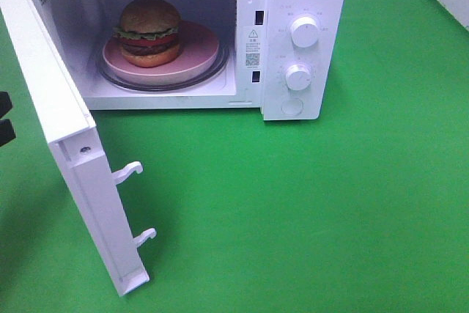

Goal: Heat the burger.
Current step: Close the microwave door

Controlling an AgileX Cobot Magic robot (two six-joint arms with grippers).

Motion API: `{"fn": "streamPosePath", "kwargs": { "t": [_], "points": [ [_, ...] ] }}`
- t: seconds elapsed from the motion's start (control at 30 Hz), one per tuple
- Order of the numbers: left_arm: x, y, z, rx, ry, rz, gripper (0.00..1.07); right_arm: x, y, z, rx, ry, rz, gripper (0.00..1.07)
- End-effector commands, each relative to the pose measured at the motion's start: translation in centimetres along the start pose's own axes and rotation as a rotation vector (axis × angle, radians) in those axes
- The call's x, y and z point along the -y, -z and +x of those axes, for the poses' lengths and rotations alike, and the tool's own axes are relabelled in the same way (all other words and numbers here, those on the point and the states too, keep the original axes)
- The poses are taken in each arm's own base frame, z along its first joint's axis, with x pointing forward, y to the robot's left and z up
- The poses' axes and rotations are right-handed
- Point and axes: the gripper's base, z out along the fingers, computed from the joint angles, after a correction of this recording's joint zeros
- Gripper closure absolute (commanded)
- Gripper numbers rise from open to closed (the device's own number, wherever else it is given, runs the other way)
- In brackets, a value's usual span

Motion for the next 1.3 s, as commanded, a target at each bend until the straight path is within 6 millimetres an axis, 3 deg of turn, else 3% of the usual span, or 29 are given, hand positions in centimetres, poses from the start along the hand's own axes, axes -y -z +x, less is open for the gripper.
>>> {"fn": "streamPosePath", "kwargs": {
  "t": [0.03, 0.2, 0.57, 1.0, 1.07, 1.23, 1.3],
  "points": [
    [0.8, -0.7, 0.0, 0.012, 0.013, 0.007, 1.07, 0.1, 0.3, 0.2, 0.029, -0.011, 0.007, 0.33],
    [2.6, -1.9, 0.4, -0.004, -0.031, 0.052, 1.07, 0.1, 0.3, 0.2, 0.029, -0.011, 0.007, 0.33],
    [4.1, -3.6, 0.5, 0.0, 0.012, 0.042, 1.07, 0.1, 0.3, 0.2, 0.029, -0.011, 0.008, 0.33],
    [7.7, -6.8, -1.3, 0.045, 0.015, 0.113, 1.07, 0.1, 0.3, 0.2, 0.029, -0.011, 0.008, 0.33],
    [9.0, -8.0, -1.9, 0.059, -0.004, 0.138, 1.07, 0.1, 0.3, 0.2, 0.029, -0.011, 0.008, 0.33],
    [9.7, -9.0, -2.2, 0.072, 0.005, 0.144, 1.07, 0.1, 0.3, 0.2, 0.029, -0.012, 0.009, 0.33],
    [10.6, -10.3, -2.3, 0.061, 0.017, 0.148, 1.07, 0.1, 0.3, 0.2, 0.029, -0.012, 0.009, 0.33]
  ]
}}
